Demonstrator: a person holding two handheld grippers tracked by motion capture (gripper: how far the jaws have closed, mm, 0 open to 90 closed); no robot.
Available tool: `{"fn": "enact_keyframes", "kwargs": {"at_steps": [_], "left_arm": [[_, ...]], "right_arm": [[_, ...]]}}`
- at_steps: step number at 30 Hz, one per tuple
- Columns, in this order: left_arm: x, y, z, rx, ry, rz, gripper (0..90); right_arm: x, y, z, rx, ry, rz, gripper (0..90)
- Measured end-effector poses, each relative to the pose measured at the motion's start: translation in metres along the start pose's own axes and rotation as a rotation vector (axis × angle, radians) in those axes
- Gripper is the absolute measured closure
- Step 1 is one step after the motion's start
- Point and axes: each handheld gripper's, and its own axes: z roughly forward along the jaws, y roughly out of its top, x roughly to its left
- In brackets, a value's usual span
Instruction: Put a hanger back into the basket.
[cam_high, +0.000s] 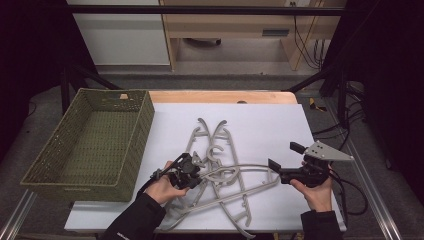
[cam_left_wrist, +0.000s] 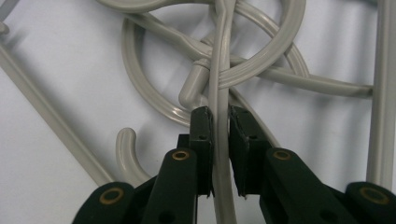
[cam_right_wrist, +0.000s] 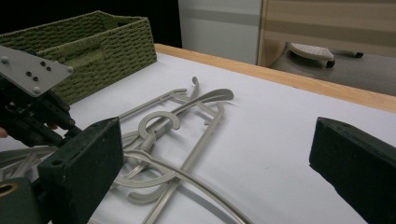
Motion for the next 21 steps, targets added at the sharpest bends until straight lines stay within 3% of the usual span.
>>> {"fn": "enact_keyframes", "kwargs": {"at_steps": [4, 7, 13, 17, 21], "left_arm": [[0.002, -0.001, -0.008, -0.072, -0.023, -0.038, 79.5], [0.003, -0.001, -0.011, -0.089, -0.03, -0.05, 79.5], [0.007, 0.0, 0.0, -0.043, 0.002, -0.049, 79.3], [0.01, 0.001, -0.004, -0.067, -0.035, -0.126, 80.2], [0.002, 0.002, -0.007, -0.047, -0.009, -0.106, 81.0]], "right_arm": [[0.0, 0.0, 0.0, -0.004, -0.003, 0.005, 3.2], [0.0, 0.0, -0.001, -0.001, -0.001, 0.001, 3.2], [0.0, 0.0, 0.0, -0.001, -0.001, 0.002, 3.2], [0.0, 0.0, 0.0, -0.005, -0.003, 0.005, 3.2], [0.0, 0.0, 0.0, 0.0, 0.001, -0.001, 3.2]]}}
